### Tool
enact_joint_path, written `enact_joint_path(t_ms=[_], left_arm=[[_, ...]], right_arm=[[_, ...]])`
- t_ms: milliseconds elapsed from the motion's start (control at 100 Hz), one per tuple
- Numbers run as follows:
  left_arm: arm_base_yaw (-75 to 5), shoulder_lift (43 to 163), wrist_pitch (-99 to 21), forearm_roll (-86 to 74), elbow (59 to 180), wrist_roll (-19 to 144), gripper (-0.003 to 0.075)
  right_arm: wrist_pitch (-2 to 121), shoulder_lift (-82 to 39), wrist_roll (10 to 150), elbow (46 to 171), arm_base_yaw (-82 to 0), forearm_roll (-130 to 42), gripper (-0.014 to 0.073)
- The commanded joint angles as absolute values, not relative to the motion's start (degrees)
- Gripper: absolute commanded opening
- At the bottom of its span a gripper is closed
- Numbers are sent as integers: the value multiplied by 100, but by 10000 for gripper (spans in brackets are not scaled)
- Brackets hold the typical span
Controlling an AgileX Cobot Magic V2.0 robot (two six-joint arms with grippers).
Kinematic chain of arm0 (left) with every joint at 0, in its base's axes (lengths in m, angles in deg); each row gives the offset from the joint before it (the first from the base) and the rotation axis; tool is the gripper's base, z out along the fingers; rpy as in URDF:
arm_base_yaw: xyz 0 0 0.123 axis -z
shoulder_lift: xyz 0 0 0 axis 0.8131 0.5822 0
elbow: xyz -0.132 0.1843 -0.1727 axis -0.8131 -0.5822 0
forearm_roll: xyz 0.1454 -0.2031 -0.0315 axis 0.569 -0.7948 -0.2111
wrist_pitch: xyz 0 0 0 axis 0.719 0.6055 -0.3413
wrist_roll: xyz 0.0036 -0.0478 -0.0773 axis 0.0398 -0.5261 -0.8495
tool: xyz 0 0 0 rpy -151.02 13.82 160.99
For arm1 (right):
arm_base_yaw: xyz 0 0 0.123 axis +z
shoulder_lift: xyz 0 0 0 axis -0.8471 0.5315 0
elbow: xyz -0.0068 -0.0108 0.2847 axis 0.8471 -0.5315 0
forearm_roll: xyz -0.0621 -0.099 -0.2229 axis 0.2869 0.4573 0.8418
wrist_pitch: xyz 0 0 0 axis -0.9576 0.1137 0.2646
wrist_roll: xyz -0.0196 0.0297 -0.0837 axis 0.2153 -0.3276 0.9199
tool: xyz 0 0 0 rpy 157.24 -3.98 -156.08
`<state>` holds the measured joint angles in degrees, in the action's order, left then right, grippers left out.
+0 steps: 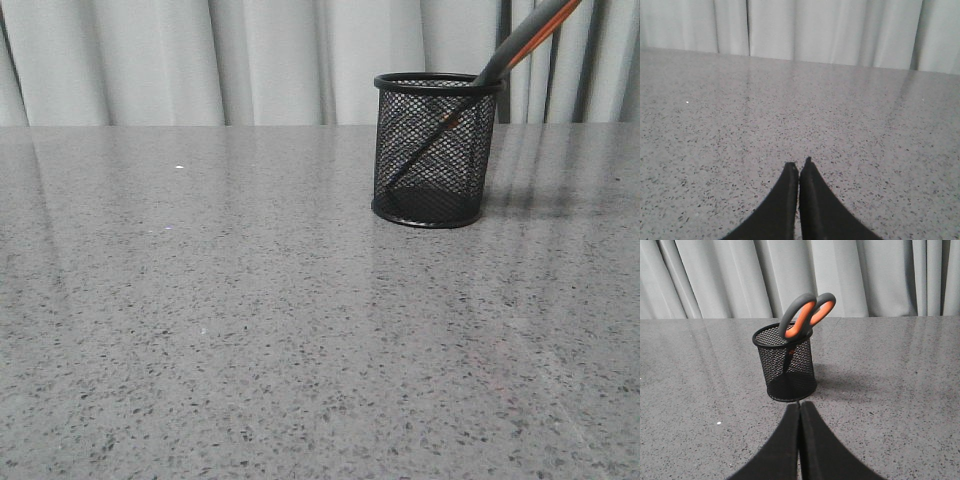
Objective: Put scissors into bucket
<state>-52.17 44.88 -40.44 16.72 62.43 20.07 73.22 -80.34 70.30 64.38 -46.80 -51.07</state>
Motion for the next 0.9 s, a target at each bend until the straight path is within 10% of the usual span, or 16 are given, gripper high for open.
enact_joint_path(t_ms=[0, 890], left_arm=[[-5244, 4342, -4354, 1474, 6081, 1938, -21], [-5244, 4342, -4354, 1474, 6081, 1938, -21]], right_arm=[[6884, -8104, 7082, 6566, -4677, -5163, -65], [6125, -8104, 7023, 6252, -4713, -4594, -65]])
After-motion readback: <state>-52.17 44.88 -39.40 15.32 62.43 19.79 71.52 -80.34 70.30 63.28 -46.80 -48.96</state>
